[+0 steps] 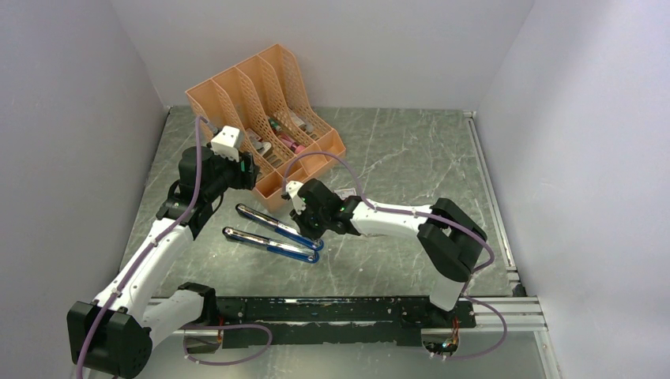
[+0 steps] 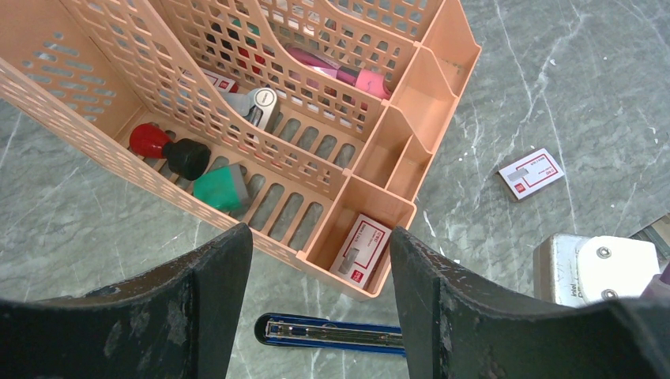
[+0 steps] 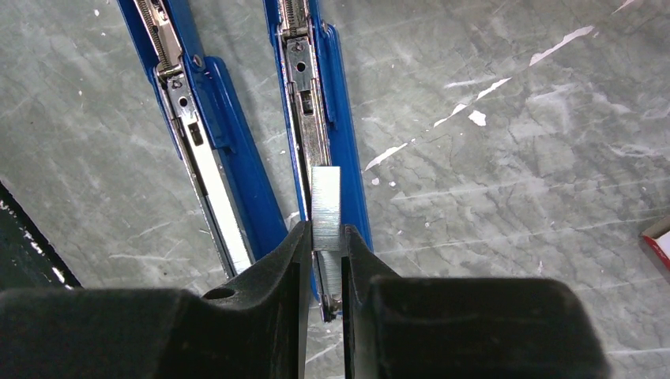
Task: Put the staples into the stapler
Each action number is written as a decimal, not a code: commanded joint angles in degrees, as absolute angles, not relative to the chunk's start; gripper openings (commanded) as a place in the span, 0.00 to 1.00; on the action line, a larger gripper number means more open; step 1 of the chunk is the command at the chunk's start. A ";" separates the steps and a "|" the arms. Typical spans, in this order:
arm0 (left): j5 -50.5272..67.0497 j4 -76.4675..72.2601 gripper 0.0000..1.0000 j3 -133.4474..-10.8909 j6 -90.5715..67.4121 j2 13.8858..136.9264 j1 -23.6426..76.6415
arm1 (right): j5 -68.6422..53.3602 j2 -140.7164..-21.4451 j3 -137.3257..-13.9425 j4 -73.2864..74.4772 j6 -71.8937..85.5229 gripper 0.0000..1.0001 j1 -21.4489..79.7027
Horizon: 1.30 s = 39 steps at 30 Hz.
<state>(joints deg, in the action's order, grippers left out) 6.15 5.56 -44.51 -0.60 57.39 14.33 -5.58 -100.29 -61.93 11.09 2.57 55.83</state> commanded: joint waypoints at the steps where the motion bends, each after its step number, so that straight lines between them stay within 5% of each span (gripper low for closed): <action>1: 5.41 4.86 0.69 -44.24 0.15 57.06 13.74 | -5.46 -101.46 -63.61 11.77 2.73 0.00 55.59; 39: 5.50 4.86 0.69 -44.12 0.25 56.96 13.71 | -7.68 -100.60 -64.73 14.03 -5.08 0.00 55.55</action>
<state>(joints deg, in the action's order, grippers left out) 6.15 5.56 -44.51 -0.56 57.39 14.33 -6.26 -102.08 -64.10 12.80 -1.74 55.81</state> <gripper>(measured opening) 0.690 0.195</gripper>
